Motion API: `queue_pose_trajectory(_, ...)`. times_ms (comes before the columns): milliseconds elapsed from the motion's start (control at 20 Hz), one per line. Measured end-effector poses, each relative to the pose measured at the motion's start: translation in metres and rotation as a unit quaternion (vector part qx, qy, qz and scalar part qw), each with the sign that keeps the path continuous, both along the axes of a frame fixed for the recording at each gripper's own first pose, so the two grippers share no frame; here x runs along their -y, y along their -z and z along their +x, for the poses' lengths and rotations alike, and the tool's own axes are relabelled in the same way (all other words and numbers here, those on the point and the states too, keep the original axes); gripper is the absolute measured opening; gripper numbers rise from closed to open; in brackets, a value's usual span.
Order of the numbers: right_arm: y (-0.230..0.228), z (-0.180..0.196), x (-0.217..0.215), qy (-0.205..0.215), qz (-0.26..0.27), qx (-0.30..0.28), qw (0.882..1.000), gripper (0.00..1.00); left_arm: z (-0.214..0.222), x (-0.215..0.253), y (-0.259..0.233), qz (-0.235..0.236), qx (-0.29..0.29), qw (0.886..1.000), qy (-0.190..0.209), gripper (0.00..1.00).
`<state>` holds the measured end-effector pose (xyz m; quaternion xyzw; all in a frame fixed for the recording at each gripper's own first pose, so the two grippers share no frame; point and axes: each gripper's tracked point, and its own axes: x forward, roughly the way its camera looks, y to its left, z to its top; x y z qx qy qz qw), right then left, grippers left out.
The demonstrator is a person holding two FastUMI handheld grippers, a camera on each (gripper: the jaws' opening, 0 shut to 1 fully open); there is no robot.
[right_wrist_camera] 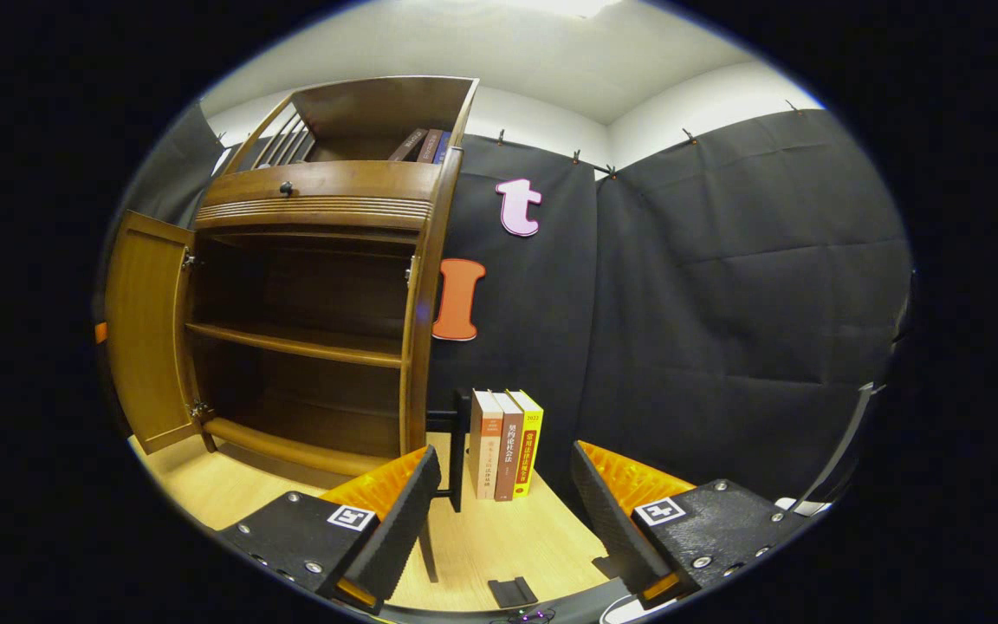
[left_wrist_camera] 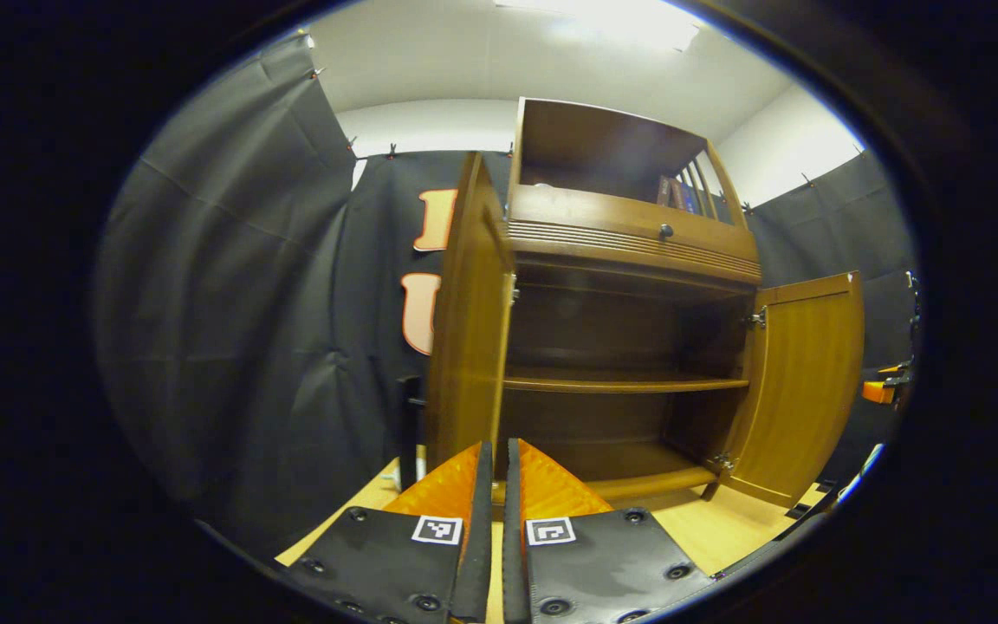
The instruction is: Open the right door of the double-door shoe cabinet with the right hand, and open the left door with the left hand.
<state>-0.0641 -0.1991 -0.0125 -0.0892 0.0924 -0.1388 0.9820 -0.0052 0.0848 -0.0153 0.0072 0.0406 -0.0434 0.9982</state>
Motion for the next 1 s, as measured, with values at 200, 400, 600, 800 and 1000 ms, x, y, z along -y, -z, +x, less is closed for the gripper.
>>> queue_pose_trajectory(200,0.0,-0.012,-0.02,-0.012,0.017,0.015,1.0,0.98,0.006,0.035,0.007,-0.002,0.001,1.0,0.008,0.28)
queue_pose_trajectory(400,0.008,-0.02,-0.042,-0.031,0.043,0.019,0.998,0.98,0.004,0.057,0.019,0.0,-0.015,0.999,0.029,0.63)
queue_pose_trajectory(600,0.014,-0.022,-0.05,-0.044,0.047,0.018,0.998,0.99,0.0,0.067,0.02,0.011,-0.006,0.999,0.033,0.9)
queue_pose_trajectory(800,0.012,-0.015,-0.054,-0.054,0.057,0.021,0.997,0.99,-0.007,0.059,0.023,0.015,-0.001,1.0,0.006,0.99)
queue_pose_trajectory(1000,0.006,-0.001,-0.067,-0.076,0.053,0.023,0.995,0.98,-0.013,0.047,0.025,0.03,0.001,0.999,-0.016,0.99)
